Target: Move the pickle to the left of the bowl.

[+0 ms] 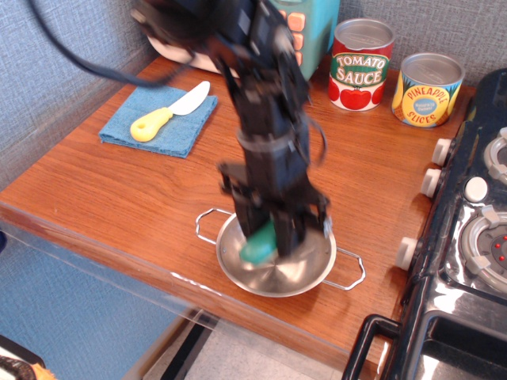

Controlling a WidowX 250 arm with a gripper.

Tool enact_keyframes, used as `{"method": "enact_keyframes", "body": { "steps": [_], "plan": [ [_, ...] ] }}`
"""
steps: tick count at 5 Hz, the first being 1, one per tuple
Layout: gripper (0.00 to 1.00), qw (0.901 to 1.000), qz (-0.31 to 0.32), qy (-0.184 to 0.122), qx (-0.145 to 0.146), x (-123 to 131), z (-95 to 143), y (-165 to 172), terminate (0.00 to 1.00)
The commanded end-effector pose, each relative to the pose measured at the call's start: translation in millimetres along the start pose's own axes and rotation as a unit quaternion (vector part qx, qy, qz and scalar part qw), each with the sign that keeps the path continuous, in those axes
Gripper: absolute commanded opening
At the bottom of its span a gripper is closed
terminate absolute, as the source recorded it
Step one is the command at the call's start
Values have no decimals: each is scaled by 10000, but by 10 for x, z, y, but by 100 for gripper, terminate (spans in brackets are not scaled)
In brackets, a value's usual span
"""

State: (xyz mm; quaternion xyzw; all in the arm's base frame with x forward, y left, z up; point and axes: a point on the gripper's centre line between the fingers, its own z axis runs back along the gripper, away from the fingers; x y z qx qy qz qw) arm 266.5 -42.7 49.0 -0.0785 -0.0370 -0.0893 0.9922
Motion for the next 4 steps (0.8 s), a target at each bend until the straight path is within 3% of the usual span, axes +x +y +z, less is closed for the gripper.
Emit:
{"method": "enact_keyframes", "body": {
  "steps": [1, 3, 4],
  "plan": [
    [0, 9944, -60, -1000, 338, 73, 724, 707, 0],
    [0, 9888, 551, -1074, 882, -5, 771, 1703, 0],
    [0, 9850, 756, -1041, 1146, -102, 728, 2035, 0]
  ]
}}
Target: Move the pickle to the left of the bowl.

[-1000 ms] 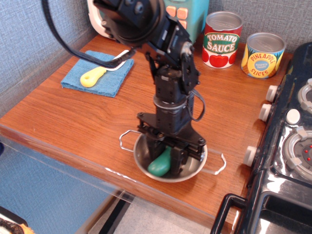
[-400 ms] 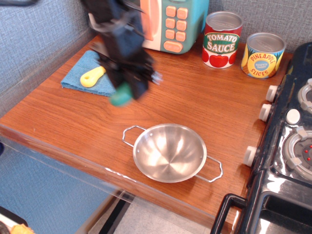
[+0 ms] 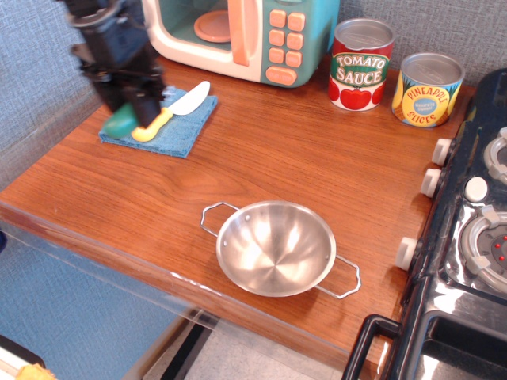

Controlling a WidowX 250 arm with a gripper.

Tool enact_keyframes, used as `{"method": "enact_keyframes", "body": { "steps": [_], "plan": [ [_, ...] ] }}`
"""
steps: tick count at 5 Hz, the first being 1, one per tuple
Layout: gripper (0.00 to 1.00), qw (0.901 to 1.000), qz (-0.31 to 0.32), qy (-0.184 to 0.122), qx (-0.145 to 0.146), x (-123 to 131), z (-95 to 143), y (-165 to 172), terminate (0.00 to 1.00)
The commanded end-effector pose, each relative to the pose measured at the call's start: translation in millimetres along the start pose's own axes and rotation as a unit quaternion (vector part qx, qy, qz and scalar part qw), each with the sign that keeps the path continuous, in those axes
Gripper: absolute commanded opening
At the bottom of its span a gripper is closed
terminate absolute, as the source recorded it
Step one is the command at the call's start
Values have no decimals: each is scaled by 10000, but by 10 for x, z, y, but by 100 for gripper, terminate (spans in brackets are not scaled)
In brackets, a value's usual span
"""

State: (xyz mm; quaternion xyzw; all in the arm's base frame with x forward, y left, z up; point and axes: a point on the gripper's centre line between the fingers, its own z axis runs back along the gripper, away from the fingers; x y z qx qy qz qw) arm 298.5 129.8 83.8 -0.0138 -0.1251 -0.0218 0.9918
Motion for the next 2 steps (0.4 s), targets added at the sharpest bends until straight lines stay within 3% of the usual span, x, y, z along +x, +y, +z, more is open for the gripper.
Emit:
{"method": "enact_keyframes", "body": {
  "steps": [1, 2],
  "plan": [
    [0, 9975, 302, -31, 632, -213, 35, 467, 0],
    [0, 9956, 433, 157, 821, -343, 18, 431, 0]
  ]
}}
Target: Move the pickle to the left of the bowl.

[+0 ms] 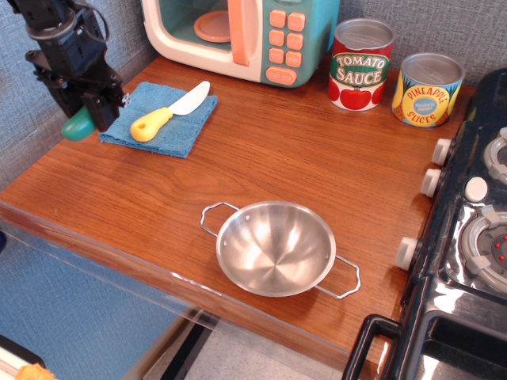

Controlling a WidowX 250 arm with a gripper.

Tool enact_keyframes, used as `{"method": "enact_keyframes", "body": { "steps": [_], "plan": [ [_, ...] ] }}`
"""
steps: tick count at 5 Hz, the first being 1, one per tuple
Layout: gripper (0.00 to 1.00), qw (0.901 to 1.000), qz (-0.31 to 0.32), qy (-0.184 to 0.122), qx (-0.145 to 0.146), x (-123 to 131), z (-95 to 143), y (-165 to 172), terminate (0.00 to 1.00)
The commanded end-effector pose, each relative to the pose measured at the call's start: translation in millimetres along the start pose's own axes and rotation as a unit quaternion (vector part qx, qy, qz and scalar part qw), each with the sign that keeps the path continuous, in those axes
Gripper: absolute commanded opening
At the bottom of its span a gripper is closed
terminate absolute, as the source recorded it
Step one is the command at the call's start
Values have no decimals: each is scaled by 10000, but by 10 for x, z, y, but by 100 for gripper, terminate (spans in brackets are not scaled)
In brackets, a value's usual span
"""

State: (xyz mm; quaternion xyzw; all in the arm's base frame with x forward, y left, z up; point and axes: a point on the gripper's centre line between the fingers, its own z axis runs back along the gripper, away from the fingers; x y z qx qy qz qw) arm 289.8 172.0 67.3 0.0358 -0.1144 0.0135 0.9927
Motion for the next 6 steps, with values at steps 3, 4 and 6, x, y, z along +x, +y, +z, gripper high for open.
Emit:
{"method": "enact_keyframes", "body": {
  "steps": [3, 4, 6],
  "plan": [
    [0, 9932, 579, 888, 482, -452, -169, 103, 0],
    [100, 9928, 518, 950, 505, -444, -182, 95, 0],
    [100, 9965, 325, 748, 165, -414, -43, 29, 0]
  ]
}}
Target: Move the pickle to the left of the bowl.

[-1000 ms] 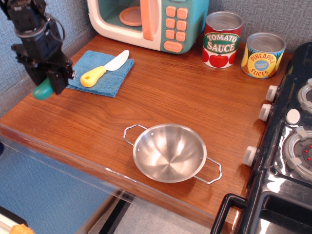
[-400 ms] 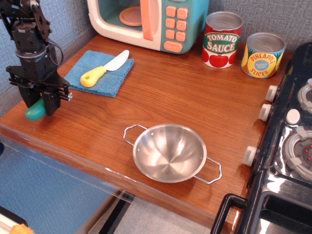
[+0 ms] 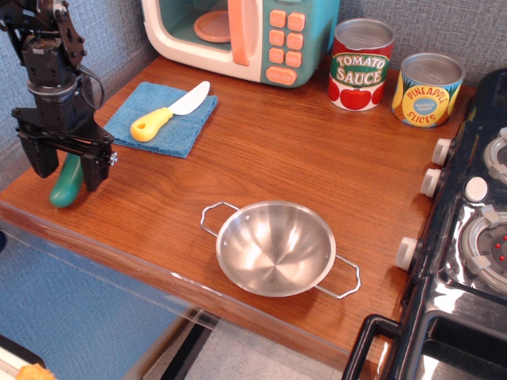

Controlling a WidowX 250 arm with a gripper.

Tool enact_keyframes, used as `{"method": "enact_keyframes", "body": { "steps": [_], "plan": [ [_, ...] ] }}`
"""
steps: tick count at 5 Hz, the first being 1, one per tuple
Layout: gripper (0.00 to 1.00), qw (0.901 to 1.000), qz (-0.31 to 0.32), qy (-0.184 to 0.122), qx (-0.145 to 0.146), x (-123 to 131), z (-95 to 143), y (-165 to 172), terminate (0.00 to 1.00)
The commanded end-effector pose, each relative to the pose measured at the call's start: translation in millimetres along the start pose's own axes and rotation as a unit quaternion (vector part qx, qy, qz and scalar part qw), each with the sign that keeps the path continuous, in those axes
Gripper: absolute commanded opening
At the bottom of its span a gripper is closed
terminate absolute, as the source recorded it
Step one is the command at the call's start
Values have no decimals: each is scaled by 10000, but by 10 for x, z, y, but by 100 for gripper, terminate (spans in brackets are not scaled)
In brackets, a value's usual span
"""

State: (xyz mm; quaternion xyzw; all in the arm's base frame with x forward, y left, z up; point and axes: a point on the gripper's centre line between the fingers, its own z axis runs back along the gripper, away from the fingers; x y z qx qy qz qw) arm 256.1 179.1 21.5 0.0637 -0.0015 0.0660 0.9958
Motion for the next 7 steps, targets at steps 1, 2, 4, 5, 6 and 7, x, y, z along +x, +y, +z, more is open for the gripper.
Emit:
{"method": "enact_keyframes", "body": {
  "steps": [1, 2, 4, 5, 6, 7],
  "plan": [
    [100, 9957, -324, -738, -449, -81, 593, -99, 0],
    [100, 9947, -364, -866, -425, -114, 771, -195, 0],
    [100, 9947, -512, -818, -367, -97, 812, -307, 0],
    [100, 9942, -716, -755, -265, -75, 767, -330, 0],
    [100, 9942, -716, -755, -265, -75, 767, -330, 0],
    [100, 9942, -716, -755, -265, -75, 767, -330, 100]
  ]
}}
